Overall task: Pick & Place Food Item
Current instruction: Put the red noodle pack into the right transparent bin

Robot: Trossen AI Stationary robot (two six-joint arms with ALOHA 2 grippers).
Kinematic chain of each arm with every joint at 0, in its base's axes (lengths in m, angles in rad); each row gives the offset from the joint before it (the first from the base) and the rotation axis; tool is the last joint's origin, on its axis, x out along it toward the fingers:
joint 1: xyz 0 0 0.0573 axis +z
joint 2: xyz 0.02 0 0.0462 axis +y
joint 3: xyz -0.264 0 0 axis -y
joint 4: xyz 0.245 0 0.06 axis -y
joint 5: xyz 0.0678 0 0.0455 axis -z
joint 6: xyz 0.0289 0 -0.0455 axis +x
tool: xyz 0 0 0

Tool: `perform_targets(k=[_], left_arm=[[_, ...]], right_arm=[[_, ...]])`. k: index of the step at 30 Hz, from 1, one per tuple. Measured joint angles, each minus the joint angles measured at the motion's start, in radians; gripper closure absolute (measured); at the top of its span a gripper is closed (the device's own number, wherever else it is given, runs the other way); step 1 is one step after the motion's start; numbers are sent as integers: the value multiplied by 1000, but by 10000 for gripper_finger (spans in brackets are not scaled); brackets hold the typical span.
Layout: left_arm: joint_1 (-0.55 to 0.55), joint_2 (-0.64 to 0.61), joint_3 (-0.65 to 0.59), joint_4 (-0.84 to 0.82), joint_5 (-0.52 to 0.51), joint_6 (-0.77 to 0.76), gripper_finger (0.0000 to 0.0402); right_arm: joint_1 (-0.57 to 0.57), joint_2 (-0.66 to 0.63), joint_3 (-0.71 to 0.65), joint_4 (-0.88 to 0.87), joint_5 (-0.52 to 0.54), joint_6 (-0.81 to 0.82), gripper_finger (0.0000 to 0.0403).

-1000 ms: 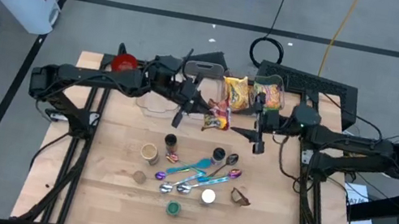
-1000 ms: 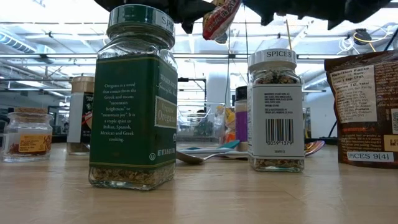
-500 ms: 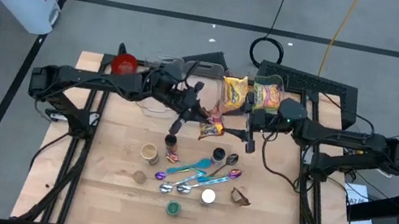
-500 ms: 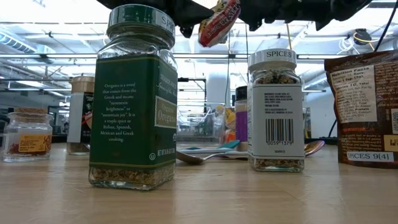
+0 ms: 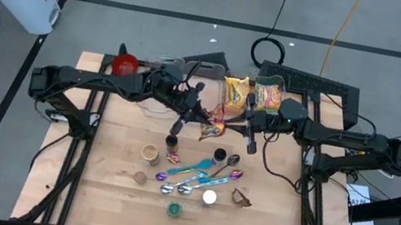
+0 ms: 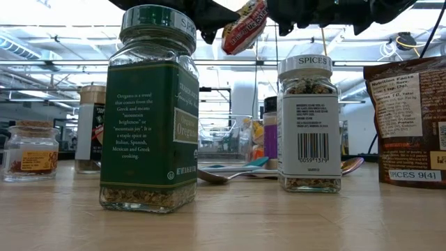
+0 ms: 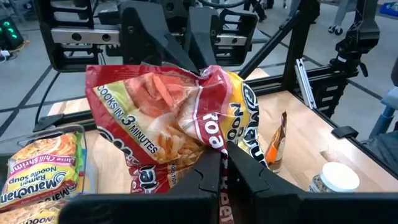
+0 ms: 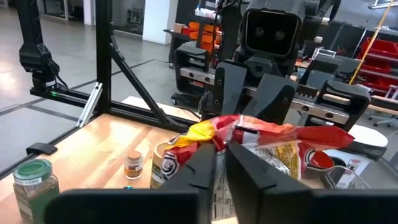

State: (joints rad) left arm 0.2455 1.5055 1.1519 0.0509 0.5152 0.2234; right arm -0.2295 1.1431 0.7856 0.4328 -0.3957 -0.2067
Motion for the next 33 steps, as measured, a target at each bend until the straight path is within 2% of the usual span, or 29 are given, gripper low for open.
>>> perform_targets(k=[2,6,8,11,14,16,18,22,27,30,33], left_arm=[[0,0,0,0,0,0,387],[-3,0,0,3,-24,-1,352],[-13,0,0,4,-128,0,332],[-31,-17,0,6,-366,16,300],[-39,-48,0,26,-597,42,268],[-43,-54,2,36,-704,44,250],[-44,-58,2,26,-761,29,236],[-45,-59,2,22,-783,10,219],[-44,-59,2,-5,-780,6,211],[-45,-59,2,-19,-778,-9,211],[-44,-59,2,-31,-778,-27,210]], right_arm=[[0,0,0,0,-2,-1,395],[0,0,0,-4,-1,-10,397],[0,0,0,-10,5,-11,400],[-1,-22,0,-50,49,-2,400],[0,-70,1,-112,159,0,401],[0,-101,1,-154,255,0,401],[0,-132,1,-205,358,9,402],[0,-173,1,-271,586,34,402],[-26,-163,0,-317,844,64,402],[-65,-134,0,-332,921,68,402],[-118,-99,-3,-333,936,66,402]])
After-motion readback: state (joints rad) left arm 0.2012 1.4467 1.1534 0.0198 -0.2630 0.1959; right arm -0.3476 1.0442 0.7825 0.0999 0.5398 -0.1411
